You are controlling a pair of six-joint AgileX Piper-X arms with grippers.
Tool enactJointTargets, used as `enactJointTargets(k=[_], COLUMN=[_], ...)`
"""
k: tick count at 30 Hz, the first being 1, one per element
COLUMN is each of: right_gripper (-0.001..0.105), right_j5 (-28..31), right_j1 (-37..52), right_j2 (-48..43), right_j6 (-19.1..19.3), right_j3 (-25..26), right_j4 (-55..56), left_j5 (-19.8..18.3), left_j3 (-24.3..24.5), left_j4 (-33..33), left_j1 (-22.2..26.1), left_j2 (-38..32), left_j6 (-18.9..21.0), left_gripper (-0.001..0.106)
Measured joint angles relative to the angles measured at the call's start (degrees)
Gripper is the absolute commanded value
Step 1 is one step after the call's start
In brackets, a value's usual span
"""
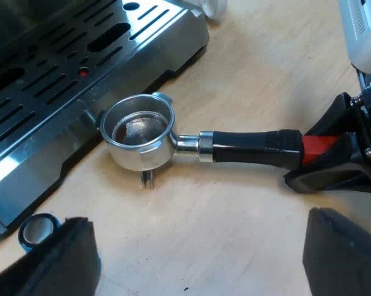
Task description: Grind coffee beans and then tamp
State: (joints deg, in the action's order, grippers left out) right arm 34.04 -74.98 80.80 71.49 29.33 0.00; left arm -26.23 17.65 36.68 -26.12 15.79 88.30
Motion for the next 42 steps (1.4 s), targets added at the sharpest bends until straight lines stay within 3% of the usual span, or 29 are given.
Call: enactJointTargets(k=[3, 7, 11, 21, 34, 42], right_gripper=[0.011, 0.043, 0.057, 0.057, 0.057, 0.057], right_j5=[0.18, -0.03, -0.77, -6.06, -11.99, -11.99], right_j1=[0.00, 0.00, 0.00, 0.00, 0.00, 0.00], right_j2=[0.00, 0.00, -0.53, -2.04, -11.17, -18.91], right_j6=[-0.18, -0.17, -0.30, -3.88, -3.85, -3.62], right_j3=[0.00, 0.11, 0.23, 1.71, 3.39, 7.23], right_j4=[1.60, 3.93, 5.38, 12.48, 32.96, 37.76], left_j5=[-0.27, -0.58, -0.62, -1.80, -1.94, -1.94], left_j3=[0.00, 0.00, 0.00, 0.00, 0.00, 0.00], left_j4=[0.00, 0.00, 0.00, 0.00, 0.00, 0.00], left_j1=[0.00, 0.00, 0.00, 0.00, 0.00, 0.00], left_j2=[0.00, 0.00, 0.00, 0.00, 0.00, 0.00], left_j6=[0.00, 0.00, 0.00, 0.00, 0.00, 0.00], left_gripper=[0.070, 0.070, 0.070, 0.070, 0.070, 0.070])
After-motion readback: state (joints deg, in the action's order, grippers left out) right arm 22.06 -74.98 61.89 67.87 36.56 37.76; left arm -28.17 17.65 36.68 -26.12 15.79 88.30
